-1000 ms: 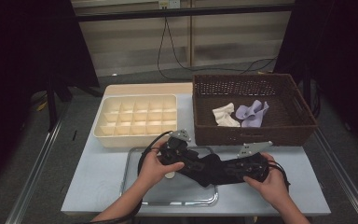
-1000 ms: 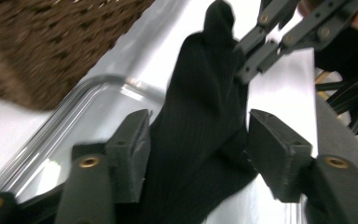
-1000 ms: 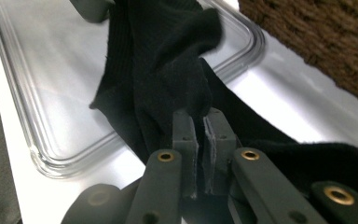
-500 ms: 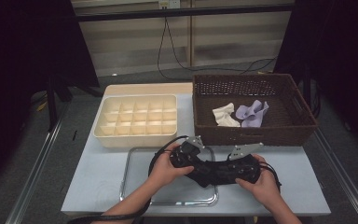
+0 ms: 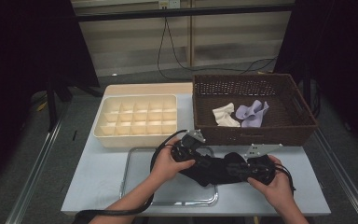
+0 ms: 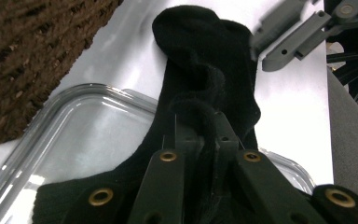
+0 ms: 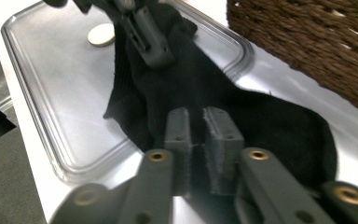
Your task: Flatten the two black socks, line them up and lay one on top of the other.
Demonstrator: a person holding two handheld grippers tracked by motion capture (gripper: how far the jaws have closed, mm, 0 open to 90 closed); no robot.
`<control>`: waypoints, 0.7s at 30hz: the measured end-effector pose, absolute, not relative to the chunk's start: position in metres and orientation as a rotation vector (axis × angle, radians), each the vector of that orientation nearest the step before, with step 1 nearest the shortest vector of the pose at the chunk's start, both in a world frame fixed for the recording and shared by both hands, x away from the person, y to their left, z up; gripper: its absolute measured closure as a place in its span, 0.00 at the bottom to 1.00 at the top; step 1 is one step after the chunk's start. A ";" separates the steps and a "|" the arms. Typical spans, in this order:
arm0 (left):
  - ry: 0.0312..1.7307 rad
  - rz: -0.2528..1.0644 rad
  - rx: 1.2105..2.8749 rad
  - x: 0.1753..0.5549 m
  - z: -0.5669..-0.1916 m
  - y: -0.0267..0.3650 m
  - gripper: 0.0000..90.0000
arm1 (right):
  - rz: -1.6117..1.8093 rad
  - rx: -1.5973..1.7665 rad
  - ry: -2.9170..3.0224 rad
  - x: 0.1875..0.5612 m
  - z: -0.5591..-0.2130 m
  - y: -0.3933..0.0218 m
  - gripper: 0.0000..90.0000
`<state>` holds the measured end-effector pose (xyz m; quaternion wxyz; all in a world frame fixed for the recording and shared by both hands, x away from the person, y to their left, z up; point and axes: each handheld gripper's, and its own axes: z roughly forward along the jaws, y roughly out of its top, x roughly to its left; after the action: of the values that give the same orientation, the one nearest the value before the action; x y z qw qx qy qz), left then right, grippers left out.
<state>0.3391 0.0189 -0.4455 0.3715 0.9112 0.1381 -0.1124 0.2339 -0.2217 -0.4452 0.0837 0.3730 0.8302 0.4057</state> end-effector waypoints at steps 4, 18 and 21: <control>0.352 -0.284 2.313 0.338 -0.441 0.017 0.95 | 1.197 1.103 2.531 0.230 -0.452 -0.219 1.00; 0.246 -0.288 2.293 0.327 -0.431 0.016 0.95 | 1.107 1.168 2.469 0.257 -0.475 -0.191 0.99; 0.245 -0.302 2.311 0.325 -0.437 0.016 0.95 | 1.098 1.183 2.460 0.259 -0.475 -0.195 0.98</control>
<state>0.3255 0.0156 -0.4371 0.3883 0.9087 0.0965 -0.1188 0.2593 -0.1951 -0.4755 0.0998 0.4000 0.8319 0.3713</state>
